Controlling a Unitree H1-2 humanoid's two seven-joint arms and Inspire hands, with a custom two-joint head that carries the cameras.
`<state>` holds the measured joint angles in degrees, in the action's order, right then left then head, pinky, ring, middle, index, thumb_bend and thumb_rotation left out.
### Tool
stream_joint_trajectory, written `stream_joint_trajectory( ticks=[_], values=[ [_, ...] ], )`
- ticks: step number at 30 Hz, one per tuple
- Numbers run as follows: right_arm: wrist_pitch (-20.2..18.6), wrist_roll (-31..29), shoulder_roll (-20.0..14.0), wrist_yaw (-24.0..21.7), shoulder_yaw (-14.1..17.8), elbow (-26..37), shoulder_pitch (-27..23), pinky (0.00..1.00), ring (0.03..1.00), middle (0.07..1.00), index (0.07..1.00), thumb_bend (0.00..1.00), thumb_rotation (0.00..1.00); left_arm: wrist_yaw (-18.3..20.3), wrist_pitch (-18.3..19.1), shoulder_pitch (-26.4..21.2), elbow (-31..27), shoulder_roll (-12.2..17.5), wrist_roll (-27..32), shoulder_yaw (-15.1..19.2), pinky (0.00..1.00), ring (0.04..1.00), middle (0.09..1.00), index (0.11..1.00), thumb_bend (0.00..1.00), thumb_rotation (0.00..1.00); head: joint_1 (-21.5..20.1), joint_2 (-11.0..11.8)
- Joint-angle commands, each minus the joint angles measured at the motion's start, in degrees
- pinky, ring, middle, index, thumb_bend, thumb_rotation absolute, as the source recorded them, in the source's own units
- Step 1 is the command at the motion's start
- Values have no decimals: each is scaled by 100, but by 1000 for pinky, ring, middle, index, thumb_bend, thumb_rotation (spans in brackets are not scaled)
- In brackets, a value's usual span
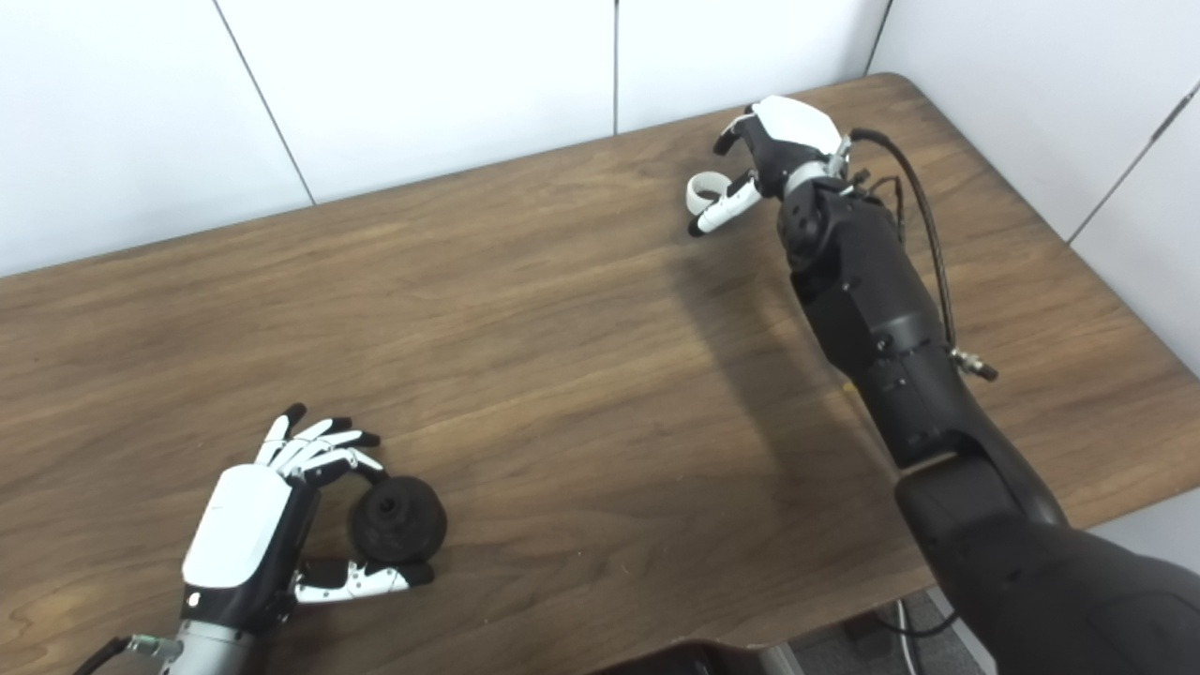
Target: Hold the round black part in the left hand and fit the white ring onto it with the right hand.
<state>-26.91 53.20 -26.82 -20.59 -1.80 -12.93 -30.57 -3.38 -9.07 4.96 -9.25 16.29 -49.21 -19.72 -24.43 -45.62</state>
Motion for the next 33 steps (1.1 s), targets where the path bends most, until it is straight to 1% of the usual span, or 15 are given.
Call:
stream_joint_trajectory(
  ticks=[1,7,12,19,22,27,33],
  values=[
    [0,136,-121,39,33,10,-299,1000,1000,966,746,895,281,116,117,131,97,117,-120,35,1000,863,764,486,524,54,-1,-6],
    [0,161,-121,35,-18,-155,-320,983,1000,961,739,883,276,120,143,148,74,103,-187,17,1000,861,764,485,524,55,36,-13],
    [1,118,-104,146,-76,-334,-384,962,1000,955,735,871,276,91,118,167,80,95,-200,2,1000,862,762,485,524,55,84,-9],
    [0,90,-64,153,-22,-516,-471,953,1000,959,734,857,286,141,156,181,28,76,-212,-7,1000,866,764,485,523,55,86,-7],
    [1,98,-75,165,-53,-557,-483,946,1000,956,730,858,291,159,174,184,8,64,-199,-1,1000,862,763,485,523,55,92,-10],
    [0,74,-77,171,-104,-564,-505,968,1000,957,726,848,289,158,189,172,15,52,-234,-13,1000,864,763,485,523,55,109,-1],
    [1,-17,-51,218,-107,-557,-525,940,1000,952,722,843,276,127,176,173,19,28,-224,-12,1000,858,759,485,524,55,132,-16]
  ],
)
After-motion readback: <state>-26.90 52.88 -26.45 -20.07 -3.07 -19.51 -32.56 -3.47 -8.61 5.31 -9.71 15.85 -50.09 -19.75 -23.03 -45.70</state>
